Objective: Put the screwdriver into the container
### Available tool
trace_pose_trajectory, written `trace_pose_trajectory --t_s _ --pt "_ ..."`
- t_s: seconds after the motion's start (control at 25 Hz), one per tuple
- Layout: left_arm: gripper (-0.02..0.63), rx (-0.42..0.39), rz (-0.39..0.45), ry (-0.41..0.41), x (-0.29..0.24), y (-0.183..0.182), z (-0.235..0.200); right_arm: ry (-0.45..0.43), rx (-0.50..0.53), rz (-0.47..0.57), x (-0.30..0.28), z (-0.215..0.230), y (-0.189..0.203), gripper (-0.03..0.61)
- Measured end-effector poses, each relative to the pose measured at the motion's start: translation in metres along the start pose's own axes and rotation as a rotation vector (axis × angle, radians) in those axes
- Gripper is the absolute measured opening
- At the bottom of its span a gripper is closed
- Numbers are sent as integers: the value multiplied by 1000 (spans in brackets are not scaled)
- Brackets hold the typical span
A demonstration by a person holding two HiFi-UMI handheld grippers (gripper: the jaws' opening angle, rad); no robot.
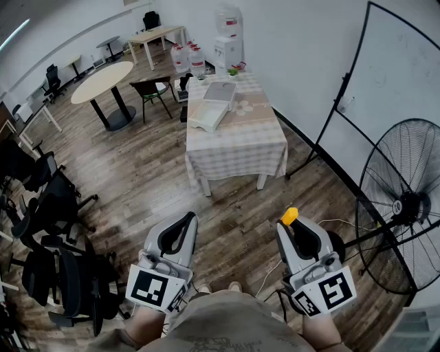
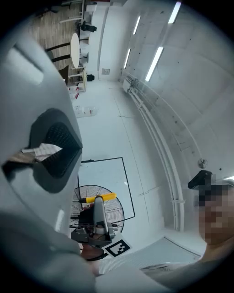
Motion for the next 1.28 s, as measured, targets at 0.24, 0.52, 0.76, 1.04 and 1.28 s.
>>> trace_pose_trajectory --t_s 0.24,0.52,0.76,1.04,1.28 --pt "0 1 -13 8 -7 4 3 13 -30 13 2 9 1 104" --pt "0 2 -12 21 -14 10 13 18 -17 -22 11 16 13 104" --pt "0 -2 3 38 -31 5 15 41 -10 -38 8 32 20 104" --pt "0 9 -3 60 -56 21 1 45 4 -53 -15 48 34 104" --pt "0 43 -17 80 -97 36 -29 49 5 -77 -62 73 49 104"
Point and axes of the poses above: the fingertips, and each gripper's own axes: x backward along the fingers, z to its right, y out of its underside, the point moved 1 cm from there along x, backward along the fingers, and after that the axes turned 6 degrees about z, right-handed, at the moved point
